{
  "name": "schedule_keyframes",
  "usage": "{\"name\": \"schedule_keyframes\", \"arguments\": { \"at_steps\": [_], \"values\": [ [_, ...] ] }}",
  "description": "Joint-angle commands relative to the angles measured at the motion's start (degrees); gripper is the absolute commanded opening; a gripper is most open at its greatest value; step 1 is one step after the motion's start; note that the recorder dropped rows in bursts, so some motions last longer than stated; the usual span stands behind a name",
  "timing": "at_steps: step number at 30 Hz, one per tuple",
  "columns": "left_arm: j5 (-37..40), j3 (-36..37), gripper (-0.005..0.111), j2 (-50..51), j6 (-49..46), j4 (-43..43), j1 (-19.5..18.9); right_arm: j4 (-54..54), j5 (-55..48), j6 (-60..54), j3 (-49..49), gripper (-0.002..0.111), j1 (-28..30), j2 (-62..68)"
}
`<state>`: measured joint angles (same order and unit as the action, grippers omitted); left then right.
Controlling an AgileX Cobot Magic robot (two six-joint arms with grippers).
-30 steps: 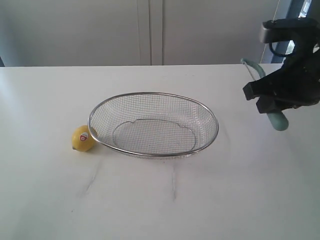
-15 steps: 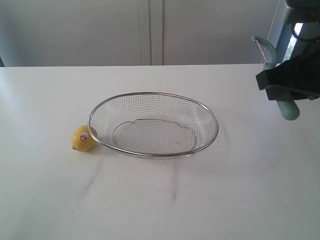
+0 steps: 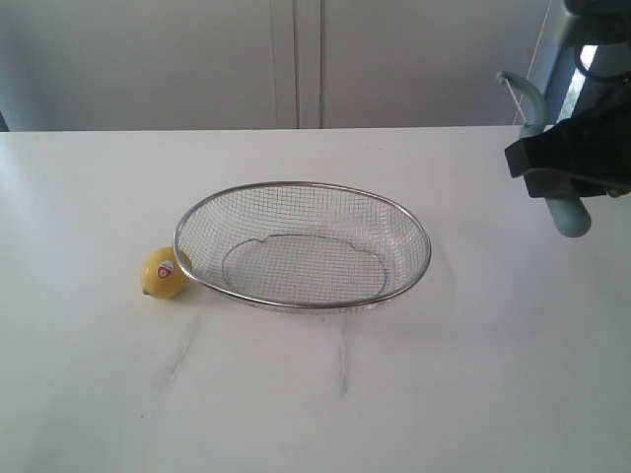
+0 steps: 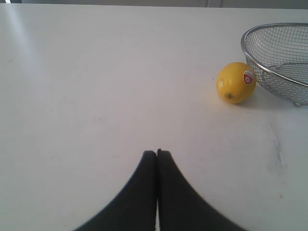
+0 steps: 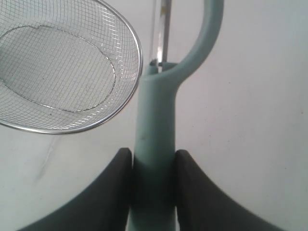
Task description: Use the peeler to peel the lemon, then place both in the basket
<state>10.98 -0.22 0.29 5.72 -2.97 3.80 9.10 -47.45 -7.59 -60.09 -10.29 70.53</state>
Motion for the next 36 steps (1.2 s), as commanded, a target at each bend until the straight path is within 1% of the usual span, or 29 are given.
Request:
{"name": "schedule_keyframes", "arguments": {
  "at_steps": [1, 17, 22, 24, 27, 30, 31, 32, 34, 35, 36],
  "values": [
    [-0.16, 0.22, 0.001, -0.29, 0.0, -0.28, 0.24, 0.29, 0.85, 0.07, 0.16, 0.0, 0.06, -0.44],
    [-0.54, 0.22, 0.001, -0.29, 0.0, -0.28, 0.24, 0.29, 0.85, 0.07, 0.16, 0.0, 0.06, -0.44],
    [-8.48, 0.22, 0.001, -0.29, -0.26, -0.17, 0.24, 0.29, 0.85, 0.07, 0.16, 0.0, 0.06, -0.44],
    [-10.4, 0.22, 0.001, -0.29, -0.26, -0.17, 0.24, 0.29, 0.85, 0.07, 0.16, 0.0, 0.06, -0.44],
    [-17.66, 0.22, 0.001, -0.29, -0.14, -0.17, 0.24, 0.29, 0.85, 0.07, 0.16, 0.0, 0.06, -0.44],
    [-21.64, 0.22, 0.001, -0.29, 0.47, -0.17, 0.24, 0.29, 0.85, 0.07, 0.16, 0.0, 0.06, -0.44],
    [-23.13, 0.22, 0.001, -0.29, 2.36, -0.4, 0.24, 0.29, 0.85, 0.07, 0.16, 0.0, 0.06, -0.44],
    [-25.49, 0.22, 0.001, -0.29, 6.39, -1.5, 0.24, 0.29, 0.85, 0.07, 0.16, 0.0, 0.06, -0.44],
    [-31.43, 0.22, 0.001, -0.29, 17.95, -2.07, 0.24, 0.29, 0.85, 0.07, 0.16, 0.0, 0.06, -0.44],
    [-33.84, 0.22, 0.001, -0.29, 20.48, -0.62, 0.24, 0.29, 0.85, 0.07, 0.16, 0.0, 0.06, -0.44],
    [-34.2, 0.22, 0.001, -0.29, 21.52, 2.15, 0.24, 0.29, 0.85, 0.07, 0.16, 0.0, 0.06, -0.44]
  ]
}}
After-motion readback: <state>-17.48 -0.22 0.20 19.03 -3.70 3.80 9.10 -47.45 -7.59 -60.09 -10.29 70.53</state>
